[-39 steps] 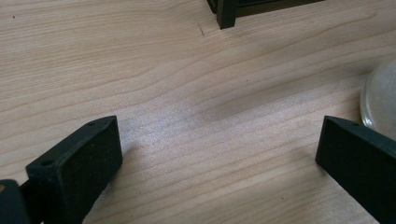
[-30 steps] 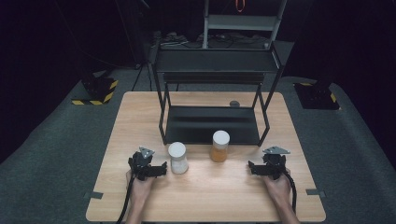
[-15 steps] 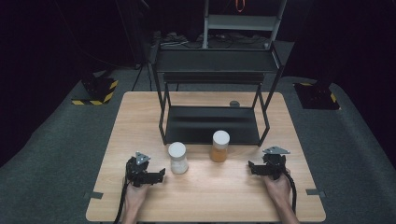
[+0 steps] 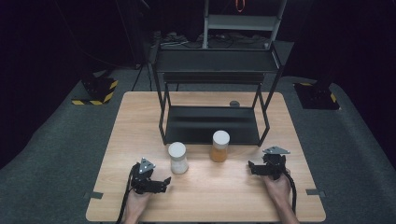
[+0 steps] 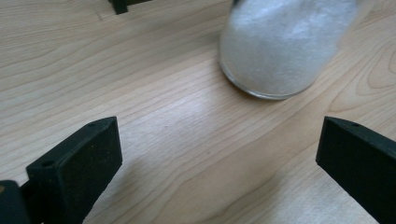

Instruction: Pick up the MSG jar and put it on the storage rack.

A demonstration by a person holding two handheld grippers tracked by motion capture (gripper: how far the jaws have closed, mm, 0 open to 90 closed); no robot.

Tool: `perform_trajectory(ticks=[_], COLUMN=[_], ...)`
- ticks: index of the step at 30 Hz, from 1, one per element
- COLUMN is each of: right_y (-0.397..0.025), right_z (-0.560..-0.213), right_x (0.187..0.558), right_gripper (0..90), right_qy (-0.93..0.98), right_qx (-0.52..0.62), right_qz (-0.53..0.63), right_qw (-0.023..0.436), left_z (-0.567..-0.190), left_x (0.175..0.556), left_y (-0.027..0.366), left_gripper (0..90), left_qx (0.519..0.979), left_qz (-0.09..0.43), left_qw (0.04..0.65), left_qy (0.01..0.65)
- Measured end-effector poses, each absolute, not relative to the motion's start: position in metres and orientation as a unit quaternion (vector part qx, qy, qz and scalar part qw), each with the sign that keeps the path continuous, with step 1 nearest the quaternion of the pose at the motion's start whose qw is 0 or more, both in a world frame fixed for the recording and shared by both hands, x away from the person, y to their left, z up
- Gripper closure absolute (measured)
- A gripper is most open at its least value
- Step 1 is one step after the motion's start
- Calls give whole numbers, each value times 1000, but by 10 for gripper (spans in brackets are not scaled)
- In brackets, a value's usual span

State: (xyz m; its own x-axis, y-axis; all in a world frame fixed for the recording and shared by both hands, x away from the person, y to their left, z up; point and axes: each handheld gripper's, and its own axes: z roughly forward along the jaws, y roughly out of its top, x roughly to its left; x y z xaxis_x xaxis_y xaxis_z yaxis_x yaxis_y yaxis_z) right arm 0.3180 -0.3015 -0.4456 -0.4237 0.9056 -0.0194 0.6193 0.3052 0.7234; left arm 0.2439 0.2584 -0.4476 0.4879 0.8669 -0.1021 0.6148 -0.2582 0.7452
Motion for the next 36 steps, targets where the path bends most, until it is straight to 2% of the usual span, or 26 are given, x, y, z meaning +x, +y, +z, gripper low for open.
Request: perform_trajectory(ticks=[12, 28, 36], right_y=[-301, -302, -301], right_z=[-446, -446, -446], right_x=[318, 318, 318], right_gripper=[30, 31, 31], right_qy=[778, 778, 778], right_qx=[490, 490, 490], right_qz=[327, 327, 327], right_qw=[219, 219, 219], left_z=[-450, -442, -437], left_x=[252, 260, 266], left_y=[243, 215, 201], left_gripper=[6, 36, 83], left_qx=[782, 774, 763], left_qz=[159, 188, 205], left_qw=[385, 406, 413], left_qy=[463, 448, 453])
